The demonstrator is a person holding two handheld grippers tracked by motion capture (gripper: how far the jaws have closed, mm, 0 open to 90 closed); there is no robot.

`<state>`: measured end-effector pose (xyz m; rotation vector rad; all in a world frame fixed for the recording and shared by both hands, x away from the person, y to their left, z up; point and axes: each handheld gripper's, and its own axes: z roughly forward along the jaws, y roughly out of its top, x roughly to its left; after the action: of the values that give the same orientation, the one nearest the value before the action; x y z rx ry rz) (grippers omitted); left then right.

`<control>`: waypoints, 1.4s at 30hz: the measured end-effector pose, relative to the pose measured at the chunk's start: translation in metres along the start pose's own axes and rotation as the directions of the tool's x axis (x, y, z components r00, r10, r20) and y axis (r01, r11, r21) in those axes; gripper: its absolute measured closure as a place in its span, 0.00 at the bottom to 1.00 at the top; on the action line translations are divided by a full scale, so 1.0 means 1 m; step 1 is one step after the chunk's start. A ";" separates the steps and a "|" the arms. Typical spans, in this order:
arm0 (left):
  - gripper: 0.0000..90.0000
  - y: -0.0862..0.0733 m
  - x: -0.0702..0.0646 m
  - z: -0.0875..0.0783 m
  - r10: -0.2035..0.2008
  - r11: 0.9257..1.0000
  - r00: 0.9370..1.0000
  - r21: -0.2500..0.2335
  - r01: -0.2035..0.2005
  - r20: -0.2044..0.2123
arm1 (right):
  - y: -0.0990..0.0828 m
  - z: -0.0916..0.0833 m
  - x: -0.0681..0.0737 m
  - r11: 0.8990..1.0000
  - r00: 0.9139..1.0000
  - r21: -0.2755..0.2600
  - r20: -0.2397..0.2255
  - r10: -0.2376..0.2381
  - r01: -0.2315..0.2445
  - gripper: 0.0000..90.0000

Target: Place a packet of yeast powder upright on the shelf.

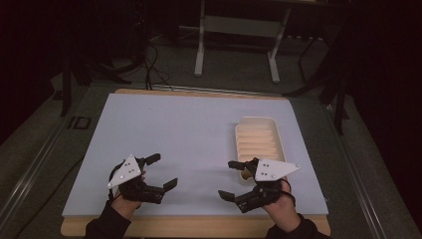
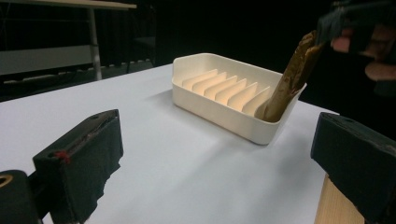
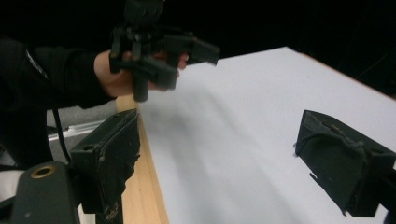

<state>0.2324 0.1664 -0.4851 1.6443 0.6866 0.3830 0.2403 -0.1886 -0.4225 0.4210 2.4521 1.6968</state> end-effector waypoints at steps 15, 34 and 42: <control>0.03 -0.002 0.001 -0.001 -0.002 1.000 1.000 0.004 0.002 -0.001 | -0.037 0.007 0.003 0.997 0.999 0.067 -0.023 0.038 -0.036 0.15; 0.03 -0.004 0.000 0.000 0.006 1.000 1.000 0.011 -0.006 0.004 | -0.069 -0.007 -0.002 0.983 0.998 0.171 0.002 0.066 -0.066 0.16; 0.03 -0.007 -0.002 0.003 0.006 1.000 1.000 0.018 -0.006 0.018 | -0.072 -0.007 -0.003 0.983 0.998 0.177 0.010 0.056 -0.057 0.16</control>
<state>0.2311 0.1634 -0.4923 1.6658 0.6732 0.3667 0.2308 -0.2192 -0.4870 0.5190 2.6219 1.5004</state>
